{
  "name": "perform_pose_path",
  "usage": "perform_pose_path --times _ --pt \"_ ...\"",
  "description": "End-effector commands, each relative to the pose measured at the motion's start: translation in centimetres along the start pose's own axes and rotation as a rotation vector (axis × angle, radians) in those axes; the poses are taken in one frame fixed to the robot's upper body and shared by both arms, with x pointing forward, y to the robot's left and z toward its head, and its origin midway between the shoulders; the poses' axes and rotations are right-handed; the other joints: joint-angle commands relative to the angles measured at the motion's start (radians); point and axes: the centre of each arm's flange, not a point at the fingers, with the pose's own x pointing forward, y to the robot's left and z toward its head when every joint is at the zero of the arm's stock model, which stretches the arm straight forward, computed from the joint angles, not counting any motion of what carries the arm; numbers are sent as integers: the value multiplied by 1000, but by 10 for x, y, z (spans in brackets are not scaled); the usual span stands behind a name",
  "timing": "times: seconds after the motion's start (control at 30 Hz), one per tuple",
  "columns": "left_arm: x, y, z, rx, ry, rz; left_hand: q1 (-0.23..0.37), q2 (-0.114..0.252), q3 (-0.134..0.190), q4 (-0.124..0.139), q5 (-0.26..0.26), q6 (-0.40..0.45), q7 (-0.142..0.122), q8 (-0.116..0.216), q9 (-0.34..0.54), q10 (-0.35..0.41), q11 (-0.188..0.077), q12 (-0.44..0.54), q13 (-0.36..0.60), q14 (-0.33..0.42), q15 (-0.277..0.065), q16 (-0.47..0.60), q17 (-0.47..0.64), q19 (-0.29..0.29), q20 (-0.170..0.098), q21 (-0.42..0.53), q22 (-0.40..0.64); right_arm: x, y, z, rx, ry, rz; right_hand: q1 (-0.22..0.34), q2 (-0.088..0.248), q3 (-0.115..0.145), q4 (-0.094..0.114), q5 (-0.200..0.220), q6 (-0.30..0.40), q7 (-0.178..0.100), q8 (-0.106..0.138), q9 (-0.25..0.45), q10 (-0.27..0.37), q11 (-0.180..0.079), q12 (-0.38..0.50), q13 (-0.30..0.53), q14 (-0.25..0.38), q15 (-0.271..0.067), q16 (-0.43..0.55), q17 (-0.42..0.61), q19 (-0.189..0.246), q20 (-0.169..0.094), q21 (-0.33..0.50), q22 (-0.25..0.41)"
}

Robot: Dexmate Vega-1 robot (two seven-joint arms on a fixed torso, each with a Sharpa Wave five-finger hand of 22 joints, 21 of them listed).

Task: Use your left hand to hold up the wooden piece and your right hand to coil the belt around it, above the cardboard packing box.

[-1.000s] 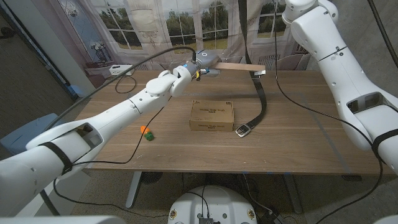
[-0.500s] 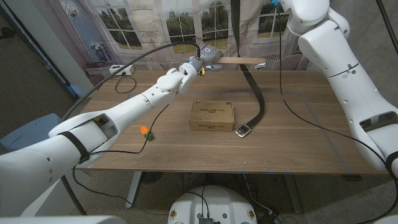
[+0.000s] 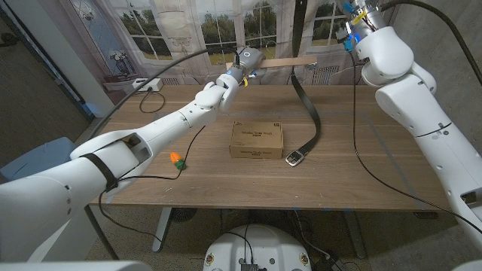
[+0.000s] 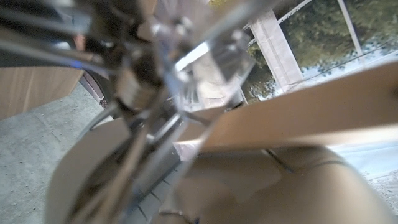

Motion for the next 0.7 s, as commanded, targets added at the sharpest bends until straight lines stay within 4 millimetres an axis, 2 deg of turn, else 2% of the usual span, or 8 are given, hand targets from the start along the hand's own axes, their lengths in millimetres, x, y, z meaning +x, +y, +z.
perform_pose_path --times 0.03,0.17,0.3,0.7 --pt "7 17 -7 15 38 57 1 -1 4 0 6 -1 4 10 -1 5 -10 4 3 8 1 9 7 10 -66 9 6 -75 -9 -90 83 255 -27 45 40 2 4 3 0 0 5 0 7 -12 2 5 5 -122 0 1 -6 -1 13 0" --pt "8 23 -8 21 46 70 1 0 4 0 6 -2 4 13 1 4 -9 4 3 7 1 8 6 11 -66 6 2 -96 -9 -122 113 353 -32 47 41 2 4 3 -1 -2 5 -2 0 -12 1 8 0 -122 -4 -4 -11 -2 16 -2" --pt "10 29 -9 28 59 82 1 1 4 0 6 -2 4 15 0 4 -9 3 3 6 1 8 4 9 -66 8 7 -115 -9 -142 145 424 -41 48 41 0 3 2 -2 -1 6 -3 1 -10 0 8 -4 -122 -5 -6 -15 -1 20 -3" --pt "12 37 -7 46 156 167 2 5 3 -1 5 -1 6 21 0 12 -11 5 3 9 1 9 2 14 -69 6 2 -158 -5 -159 112 497 30 51 42 -1 4 2 -7 -3 9 -3 -7 -8 2 16 -7 -121 0 1 -30 -4 30 -8"
